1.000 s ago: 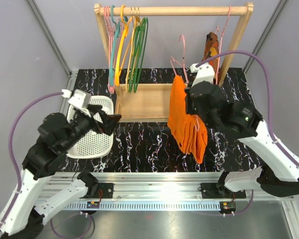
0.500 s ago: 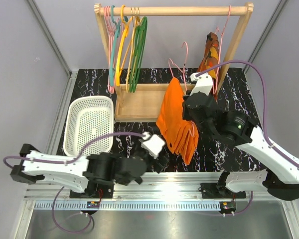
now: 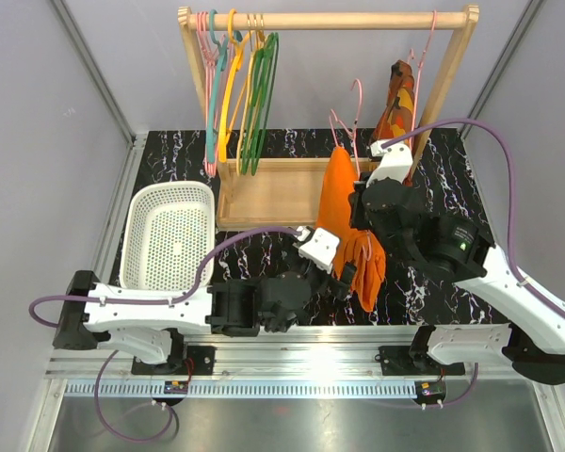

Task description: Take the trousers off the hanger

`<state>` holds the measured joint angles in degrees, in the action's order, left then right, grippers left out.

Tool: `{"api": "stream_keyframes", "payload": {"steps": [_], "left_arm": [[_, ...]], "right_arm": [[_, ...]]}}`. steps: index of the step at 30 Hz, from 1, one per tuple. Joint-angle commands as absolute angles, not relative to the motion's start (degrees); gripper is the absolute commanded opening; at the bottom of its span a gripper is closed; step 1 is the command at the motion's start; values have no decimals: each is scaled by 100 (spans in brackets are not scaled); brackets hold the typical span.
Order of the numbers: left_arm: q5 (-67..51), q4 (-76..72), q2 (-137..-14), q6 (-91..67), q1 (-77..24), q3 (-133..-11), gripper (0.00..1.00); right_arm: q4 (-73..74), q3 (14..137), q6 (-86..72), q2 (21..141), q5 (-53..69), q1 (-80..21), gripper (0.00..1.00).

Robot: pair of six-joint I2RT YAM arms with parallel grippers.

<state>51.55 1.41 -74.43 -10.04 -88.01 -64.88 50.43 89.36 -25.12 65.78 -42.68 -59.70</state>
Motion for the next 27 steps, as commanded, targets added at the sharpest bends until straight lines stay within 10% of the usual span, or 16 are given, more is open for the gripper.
{"api": "stream_keyframes", "payload": {"steps": [1, 9, 27], "left_arm": [[4834, -817, -7628, -1064, -8772, -6811, 94], [4983, -958, -7954, -1002, -8525, -6908, 74], [4736, -624, -7795, -914, -8508, -6644, 73]], "right_arm": [[3885, 9088, -2514, 6337, -4755, -6012, 0], [3832, 9132, -2470, 6284, -4658, -6021, 0], [3964, 9413, -2206, 6565, -5071, -6021, 0]]}}
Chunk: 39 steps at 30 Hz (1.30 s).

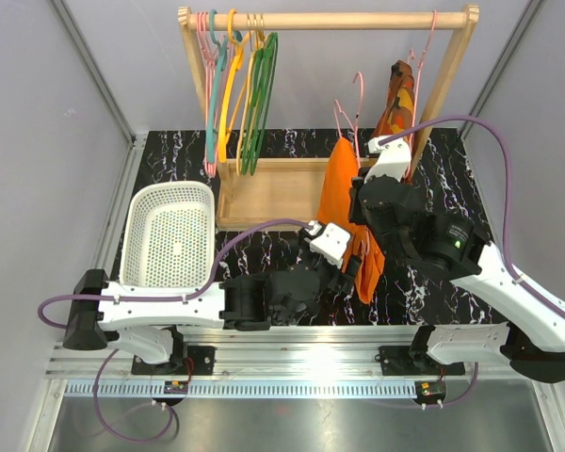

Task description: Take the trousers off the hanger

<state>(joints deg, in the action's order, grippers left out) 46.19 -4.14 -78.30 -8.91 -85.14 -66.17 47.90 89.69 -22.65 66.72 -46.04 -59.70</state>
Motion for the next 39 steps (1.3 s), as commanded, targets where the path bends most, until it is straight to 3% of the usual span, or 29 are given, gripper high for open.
{"api": "stream_keyframes", "payload": {"steps": [1, 17, 19, 21, 39], "left_arm": [[4807, -659, -7822, -897, -8490, -6671, 71], [5291, -747, -8191, -387, -8209, -7207, 69], [5221, -660, -8183, -352, -8113, -7242, 62], [5186, -554, -8156, -343, -8016, -7321, 61], [4896, -325, -7726, -308, -7998, -7145, 63]], "right_arm": [[3964, 9422, -2223, 6539, -5019, -6021, 0], [3982, 9378, -2347, 6416, -4641, -6012, 0], [3973, 9378, -2364, 6390, -4562, -6021, 0], [3999, 9404, -2338, 6390, -4509, -6029, 0], [4183, 9712, -2127, 6697, -4816, -6012, 0]]}}
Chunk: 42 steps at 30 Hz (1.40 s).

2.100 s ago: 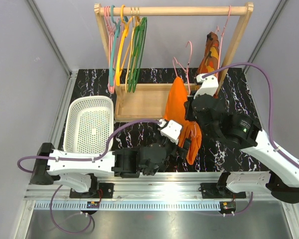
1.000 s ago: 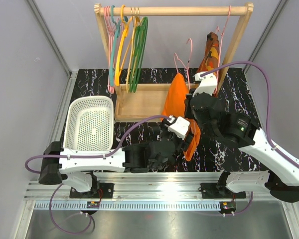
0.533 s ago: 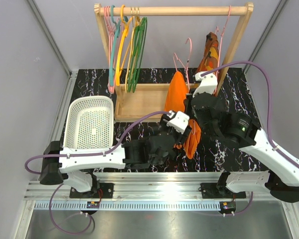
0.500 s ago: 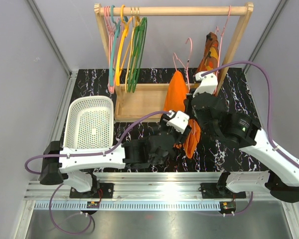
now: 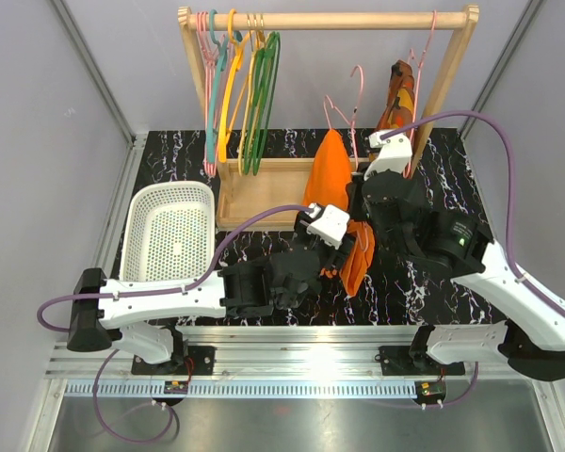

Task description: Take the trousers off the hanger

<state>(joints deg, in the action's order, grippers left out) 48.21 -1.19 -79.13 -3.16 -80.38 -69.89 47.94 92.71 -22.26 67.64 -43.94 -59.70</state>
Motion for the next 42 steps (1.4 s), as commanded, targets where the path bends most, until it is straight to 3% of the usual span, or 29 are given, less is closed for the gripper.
{"api": "stream_keyframes", "payload": {"steps": [1, 8, 18, 22, 23, 24, 31, 36, 40, 42], "left_arm": [[4878, -325, -7717, -325, -7998, -7163, 63], [4702, -360, -7647, -378, -7998, -7199, 70], [5132, -870, -7900, -45, -7998, -7172, 68], [5265, -932, -8077, -44, -7998, -7207, 54], [5273, -932, -8095, -44, -7998, -7216, 41], [5291, -940, -8103, -44, -7998, -7216, 38], [5493, -1432, -8104, 193, -7998, -7119, 35], [5467, -1854, -8033, 369, -7998, -6979, 23], [5195, -2091, -7998, 675, -7998, -6856, 0], [5133, -2241, -7911, 694, -7998, -6777, 0]], "right_arm": [[4192, 9721, -2136, 6706, -4816, -6020, 0], [4271, 9782, -2083, 6890, -4878, -6012, 0], [4236, 9782, -2241, 6882, -4597, -6020, 0], [4298, 9870, -2224, 6908, -4614, -6021, 0], [4315, 9870, -2215, 6908, -4623, -6021, 0], [4324, 9870, -2215, 6900, -4614, -6021, 0], [4254, 9703, -2373, 6741, -4316, -6029, 0], [4245, 9685, -2399, 6610, -4254, -6021, 0], [4236, 9703, -2382, 6539, -4210, -6021, 0], [4228, 9677, -2347, 6513, -4254, -6021, 0]]}}
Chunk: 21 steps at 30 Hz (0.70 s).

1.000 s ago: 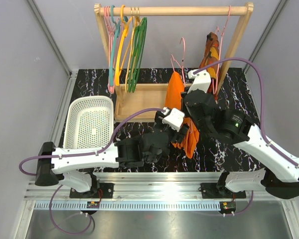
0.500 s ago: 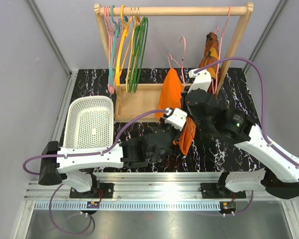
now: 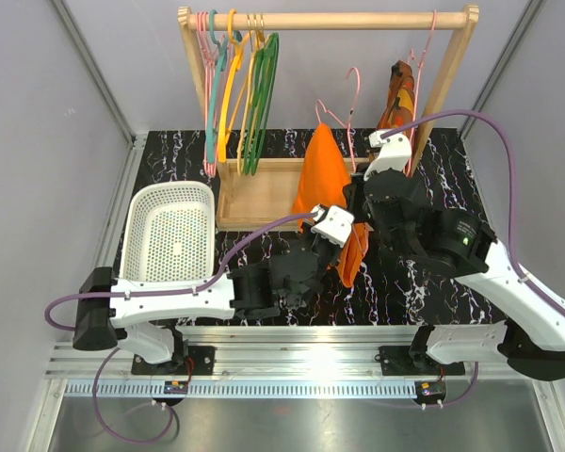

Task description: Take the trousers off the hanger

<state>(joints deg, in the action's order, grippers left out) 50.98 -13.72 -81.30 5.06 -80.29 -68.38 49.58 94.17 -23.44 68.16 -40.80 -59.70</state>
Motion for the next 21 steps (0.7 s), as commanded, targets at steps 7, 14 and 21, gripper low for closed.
{"api": "stream_keyframes", "payload": {"steps": [7, 14, 21], "left_arm": [[5238, -2188, -7454, 852, -8138, -6978, 0], [5194, -2180, -7085, 1327, -8156, -7259, 0], [5150, -2083, -6891, 1853, -8305, -7856, 0]], "right_arm": [[4219, 9002, -2249, 6434, -4622, -6012, 0], [4306, 8157, -2504, 6100, -4728, -6012, 0], [4570, 7437, -2838, 5793, -4588, -6012, 0]]}}
